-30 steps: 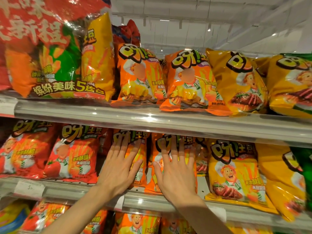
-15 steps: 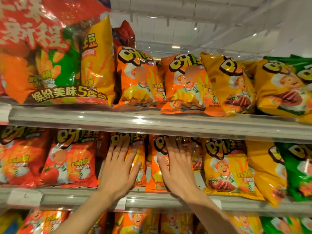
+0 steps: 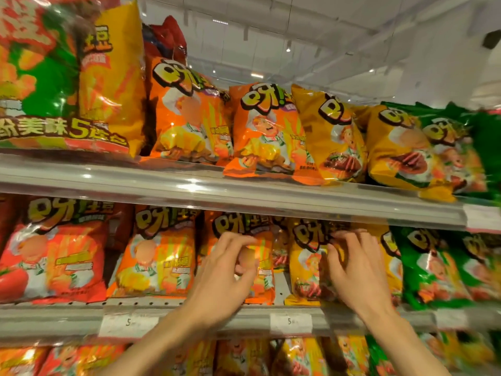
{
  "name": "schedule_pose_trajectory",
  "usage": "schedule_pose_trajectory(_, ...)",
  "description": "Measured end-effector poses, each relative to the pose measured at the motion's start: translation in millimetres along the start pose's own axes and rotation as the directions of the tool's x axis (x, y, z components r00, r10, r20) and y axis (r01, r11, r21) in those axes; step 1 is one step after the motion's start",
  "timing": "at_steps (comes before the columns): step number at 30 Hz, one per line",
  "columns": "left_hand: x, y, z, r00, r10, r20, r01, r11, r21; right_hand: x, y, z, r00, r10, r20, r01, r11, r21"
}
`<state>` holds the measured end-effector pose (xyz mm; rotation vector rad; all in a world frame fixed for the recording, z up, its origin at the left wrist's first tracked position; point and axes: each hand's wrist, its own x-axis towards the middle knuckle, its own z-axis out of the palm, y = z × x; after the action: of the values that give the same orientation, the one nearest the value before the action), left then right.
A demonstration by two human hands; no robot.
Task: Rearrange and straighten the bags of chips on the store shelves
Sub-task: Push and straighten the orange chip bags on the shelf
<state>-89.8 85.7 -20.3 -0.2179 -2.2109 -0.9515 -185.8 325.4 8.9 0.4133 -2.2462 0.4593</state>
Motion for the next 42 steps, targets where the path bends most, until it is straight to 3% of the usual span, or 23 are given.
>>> schedule_pose_trajectory(4, 19, 30, 48, 0.978, -0.087, 0.188, 0.100, 0.993, -0.060, -6, 45, -1, 0.993, -0.117, -0.028, 0.113, 0.988, -0.105)
schedule_pose_trajectory(10, 57, 44, 113, 0.910, -0.304, 0.283, 0.304, 0.952, 0.046, -2, 91, 6, 0.955, -0.289, 0.067, 0.297, 0.939, -0.172)
schedule_pose_trajectory(16, 64, 36, 137, 0.886, -0.386, 0.256, 0.405, 0.914, -0.023, 7, 121, 12, 0.928, -0.359, 0.097, 0.368, 0.924, -0.103)
schedule_pose_trajectory(22, 68, 44, 139, 0.904, -0.376, 0.201, 0.404, 0.906, -0.124, 9, 127, 10, 0.925, -0.373, 0.066, 0.377, 0.925, -0.052)
schedule_pose_trajectory(28, 65, 55, 115, 0.925, -0.370, 0.083, 0.378, 0.918, -0.121, 7, 128, 12, 0.932, -0.361, 0.011, 0.361, 0.932, -0.019)
schedule_pose_trajectory(32, 56, 56, 84, 0.928, -0.352, 0.124, 0.367, 0.921, -0.132, 6, 119, 13, 0.941, -0.337, -0.013, 0.337, 0.941, -0.011)
schedule_pose_trajectory(35, 46, 52, 64, 0.932, -0.340, 0.130, 0.353, 0.930, -0.100, 3, 103, 8, 0.958, -0.287, -0.007, 0.287, 0.955, 0.080)
schedule_pose_trajectory(38, 39, 45, 52, 0.933, -0.338, 0.124, 0.349, 0.934, -0.076, 4, 84, -5, 0.964, -0.265, 0.038, 0.239, 0.917, 0.320)
schedule_pose_trajectory(40, 36, 43, 47, 0.933, -0.329, 0.147, 0.343, 0.935, -0.085, 5, 72, -14, 0.938, -0.295, 0.181, 0.161, 0.835, 0.526)
schedule_pose_trajectory(42, 33, 44, 43, 0.938, -0.295, 0.183, 0.316, 0.944, -0.098, 7, 61, -17, 0.874, -0.313, 0.373, 0.012, 0.779, 0.627)
